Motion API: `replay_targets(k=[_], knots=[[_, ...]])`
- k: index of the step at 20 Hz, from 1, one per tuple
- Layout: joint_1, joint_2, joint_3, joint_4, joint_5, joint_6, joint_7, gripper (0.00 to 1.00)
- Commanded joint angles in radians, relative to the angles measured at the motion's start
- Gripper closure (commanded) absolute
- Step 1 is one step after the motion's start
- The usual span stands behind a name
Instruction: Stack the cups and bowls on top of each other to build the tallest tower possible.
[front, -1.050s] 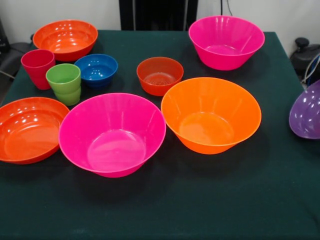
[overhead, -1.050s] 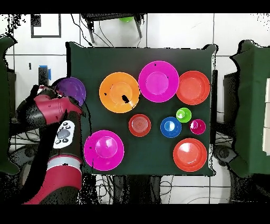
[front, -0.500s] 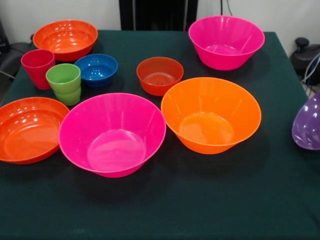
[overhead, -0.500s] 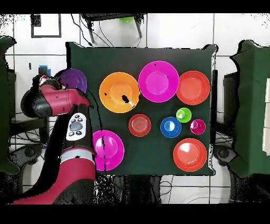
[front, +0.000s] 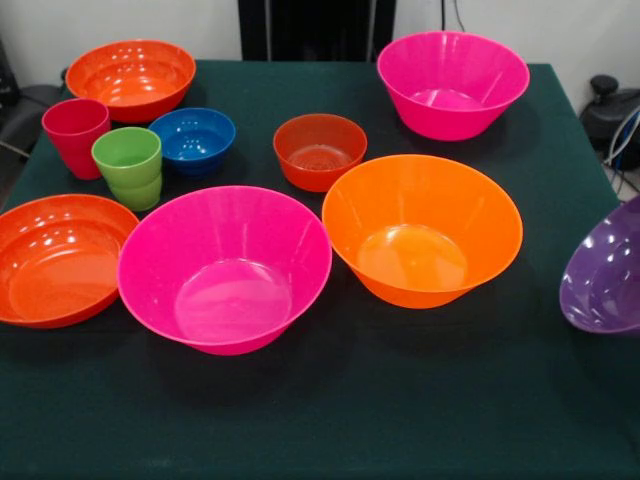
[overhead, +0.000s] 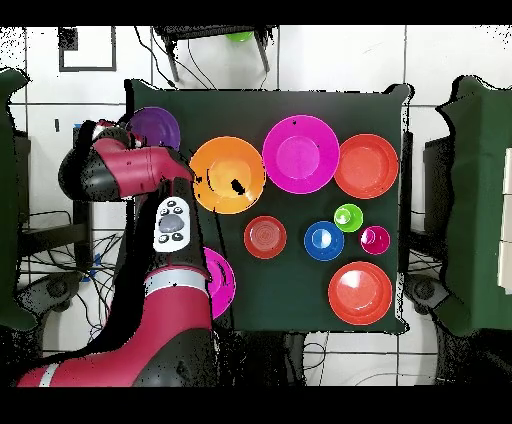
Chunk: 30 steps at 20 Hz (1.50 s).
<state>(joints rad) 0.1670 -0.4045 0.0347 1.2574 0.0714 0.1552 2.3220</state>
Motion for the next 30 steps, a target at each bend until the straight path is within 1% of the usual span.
replay_targets(k=[1,2,6,13,16,19,26,29,30], knots=[[-0.053,-0.008,0.117,-0.072,-0.114,0.135,-0.161,1.0],[-0.059,-0.005,0.117,-0.077,-0.124,0.133,-0.164,1.0],[-0.12,-0.001,0.173,-0.08,-0.165,0.135,-0.198,1.0],[-0.161,-0.055,0.212,-0.059,-0.219,0.098,-0.17,1.0],[-0.188,-0.057,0.237,-0.063,-0.245,0.092,-0.176,1.0],[-0.217,-0.064,0.245,-0.058,-0.277,0.041,-0.156,1.0],[-0.256,-0.083,0.257,-0.029,-0.355,-0.082,-0.086,1.0],[-0.249,-0.094,0.228,-0.031,-0.368,-0.155,-0.024,1.0],[-0.267,-0.095,0.254,-0.025,-0.378,-0.141,-0.039,1.0]])
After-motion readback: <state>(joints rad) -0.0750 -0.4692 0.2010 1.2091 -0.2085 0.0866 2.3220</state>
